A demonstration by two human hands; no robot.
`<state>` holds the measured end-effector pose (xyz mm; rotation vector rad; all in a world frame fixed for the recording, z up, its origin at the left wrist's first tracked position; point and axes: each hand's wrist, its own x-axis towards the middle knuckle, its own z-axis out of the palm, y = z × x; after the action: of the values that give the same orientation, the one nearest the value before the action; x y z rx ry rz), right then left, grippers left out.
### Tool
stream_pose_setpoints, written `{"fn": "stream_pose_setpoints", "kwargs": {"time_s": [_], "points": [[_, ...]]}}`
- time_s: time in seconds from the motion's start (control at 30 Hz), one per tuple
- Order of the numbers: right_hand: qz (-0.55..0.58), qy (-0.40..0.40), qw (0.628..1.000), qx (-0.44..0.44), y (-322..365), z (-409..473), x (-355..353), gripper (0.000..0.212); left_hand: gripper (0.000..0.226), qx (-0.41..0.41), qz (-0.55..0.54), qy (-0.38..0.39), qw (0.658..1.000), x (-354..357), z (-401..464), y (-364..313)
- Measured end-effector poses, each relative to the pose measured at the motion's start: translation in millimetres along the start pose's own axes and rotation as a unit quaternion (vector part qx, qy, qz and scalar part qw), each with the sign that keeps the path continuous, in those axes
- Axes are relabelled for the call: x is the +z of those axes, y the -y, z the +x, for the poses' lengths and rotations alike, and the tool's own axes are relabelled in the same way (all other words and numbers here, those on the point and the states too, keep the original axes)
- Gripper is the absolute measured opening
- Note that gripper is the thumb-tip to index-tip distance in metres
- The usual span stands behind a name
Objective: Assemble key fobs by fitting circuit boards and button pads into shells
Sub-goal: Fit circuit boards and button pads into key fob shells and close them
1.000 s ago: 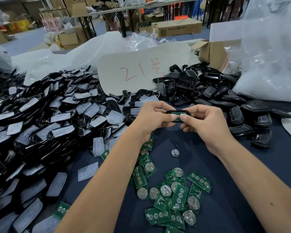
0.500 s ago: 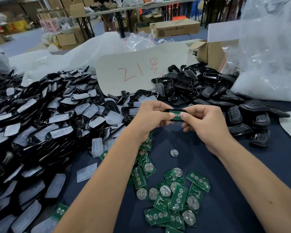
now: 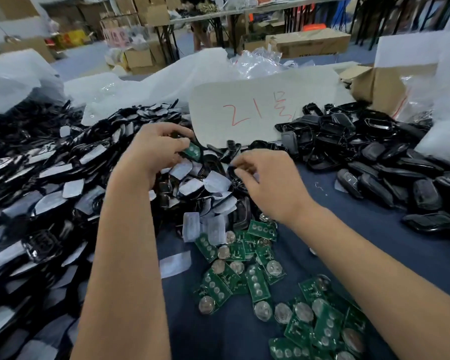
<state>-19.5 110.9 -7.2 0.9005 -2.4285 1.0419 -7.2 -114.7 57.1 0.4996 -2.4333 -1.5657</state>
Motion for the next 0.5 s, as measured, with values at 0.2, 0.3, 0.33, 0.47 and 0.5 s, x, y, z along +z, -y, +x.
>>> {"fn": "stream_pose_setpoints", "kwargs": {"time_s": [0.2,0.3,0.33,0.47,0.5], "points": [[-0.181,0.184,0.951,-0.168,28,59,45,0.061,0.024,-0.066,-0.078,-0.159,0.982,-38,15,32],[-0.227,0.204,0.93,-0.207,37,71,56,0.047,0.026,-0.061,-0.107,-0.165,0.979,-36,14,34],[-0.239,0.204,0.926,-0.21,37,73,58,0.043,0.025,-0.058,-0.111,-0.166,0.978,-35,13,33],[-0.269,0.179,0.922,-0.212,36,76,68,0.043,0.022,-0.051,-0.091,-0.166,0.981,-34,9,32],[-0.277,0.171,0.921,-0.215,37,76,68,0.041,0.022,-0.05,-0.089,-0.166,0.981,-33,8,32]]}}
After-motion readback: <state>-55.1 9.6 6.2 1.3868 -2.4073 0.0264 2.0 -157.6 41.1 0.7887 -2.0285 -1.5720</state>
